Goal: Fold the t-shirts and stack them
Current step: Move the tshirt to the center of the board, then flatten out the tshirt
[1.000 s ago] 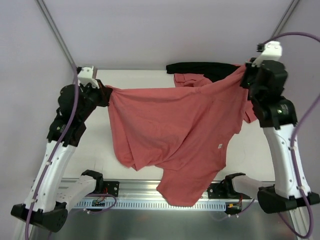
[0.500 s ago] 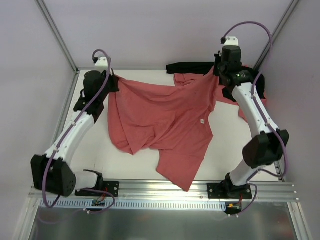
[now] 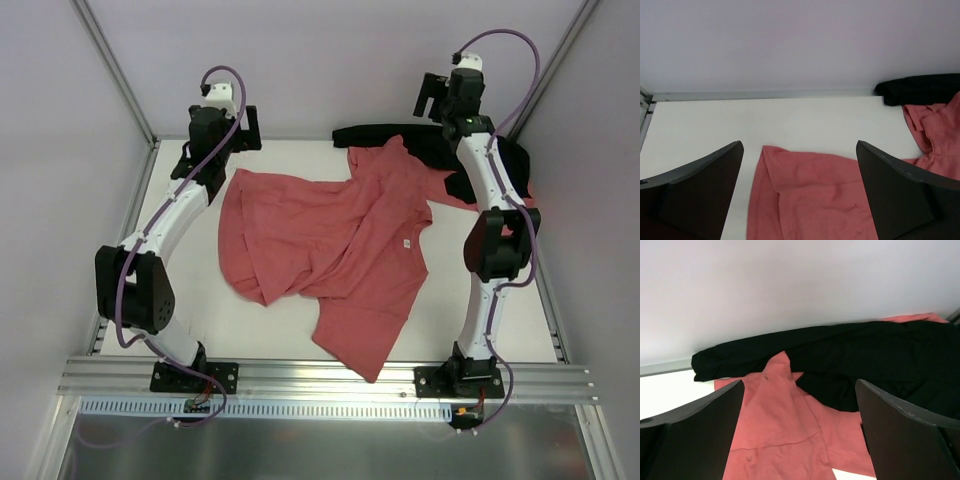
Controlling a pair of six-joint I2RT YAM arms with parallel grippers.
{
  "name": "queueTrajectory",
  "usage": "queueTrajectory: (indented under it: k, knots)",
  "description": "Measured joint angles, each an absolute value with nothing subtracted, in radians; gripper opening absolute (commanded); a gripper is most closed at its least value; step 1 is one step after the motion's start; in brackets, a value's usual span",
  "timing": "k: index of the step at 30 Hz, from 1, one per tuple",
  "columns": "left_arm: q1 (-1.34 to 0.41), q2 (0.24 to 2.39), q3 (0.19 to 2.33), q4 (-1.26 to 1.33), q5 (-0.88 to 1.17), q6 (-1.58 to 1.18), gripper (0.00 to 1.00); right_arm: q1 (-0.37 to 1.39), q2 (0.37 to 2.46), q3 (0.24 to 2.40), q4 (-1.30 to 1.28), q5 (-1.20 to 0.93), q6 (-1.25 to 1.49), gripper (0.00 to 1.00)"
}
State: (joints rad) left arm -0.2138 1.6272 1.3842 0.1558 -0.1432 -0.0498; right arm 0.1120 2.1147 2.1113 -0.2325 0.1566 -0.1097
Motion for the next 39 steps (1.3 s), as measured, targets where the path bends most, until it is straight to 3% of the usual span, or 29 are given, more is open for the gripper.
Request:
queueTrajectory:
  k: [9,15,20,25,39]
  knots:
    - [-0.214,1.439,1.368,-0.179,-0.017,-0.145,0.99,0.093,1.879,1.827,-0.246,0.151,-0.094,1.00]
    - [-0.173,1.224,1.037,-0.366,0.186,-0.301,0.99,0.096,1.605,1.593,-0.245,0.167,-0.097,0.99]
    - [-0.116,1.358,0.854,-0.403,0.389,-0.396,0.99,0.100,1.475,1.503,-0.248,0.177,-0.109,0.99]
    - [-0.110,1.513,0.831,-0.366,0.561,-0.477,0.98,0.110,1.436,1.468,-0.256,0.180,-0.122,0.99]
    - [-0.110,1.567,0.836,-0.364,0.653,-0.478,0.95,0.112,1.379,1.428,-0.275,0.206,-0.143,0.99]
